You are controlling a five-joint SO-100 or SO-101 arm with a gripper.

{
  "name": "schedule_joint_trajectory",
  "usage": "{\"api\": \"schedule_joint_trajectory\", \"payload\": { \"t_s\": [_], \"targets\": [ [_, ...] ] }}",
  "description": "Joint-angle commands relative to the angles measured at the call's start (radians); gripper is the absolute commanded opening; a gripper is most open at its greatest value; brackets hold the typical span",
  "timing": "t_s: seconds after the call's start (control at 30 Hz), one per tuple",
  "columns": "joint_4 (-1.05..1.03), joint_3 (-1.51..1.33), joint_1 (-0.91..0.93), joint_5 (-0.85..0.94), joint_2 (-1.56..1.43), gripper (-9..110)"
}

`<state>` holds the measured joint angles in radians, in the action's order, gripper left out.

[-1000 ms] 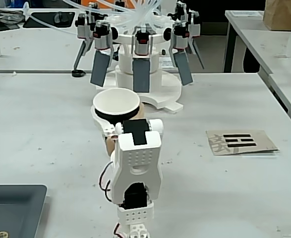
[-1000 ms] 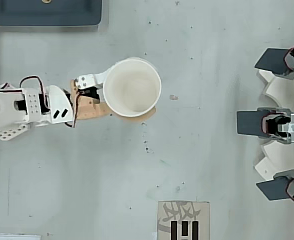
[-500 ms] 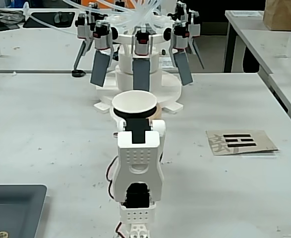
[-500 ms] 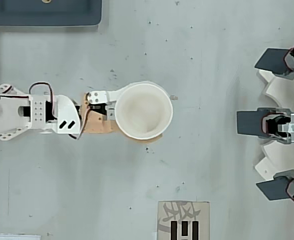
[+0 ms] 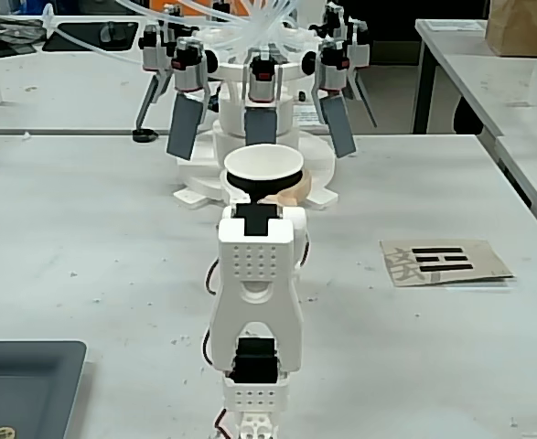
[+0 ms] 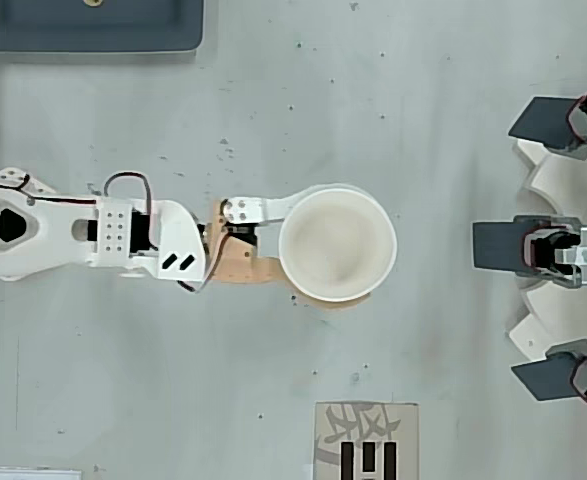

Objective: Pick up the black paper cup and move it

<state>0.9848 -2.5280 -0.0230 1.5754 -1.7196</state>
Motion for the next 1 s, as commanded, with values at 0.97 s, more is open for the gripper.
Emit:
{"api": "schedule_joint_trajectory", "payload": {
  "t_s": [0.97],
  "targets": [
    [-0.160, 0.453, 0.011, -0.014, 0.201, 14]
  ]
}}
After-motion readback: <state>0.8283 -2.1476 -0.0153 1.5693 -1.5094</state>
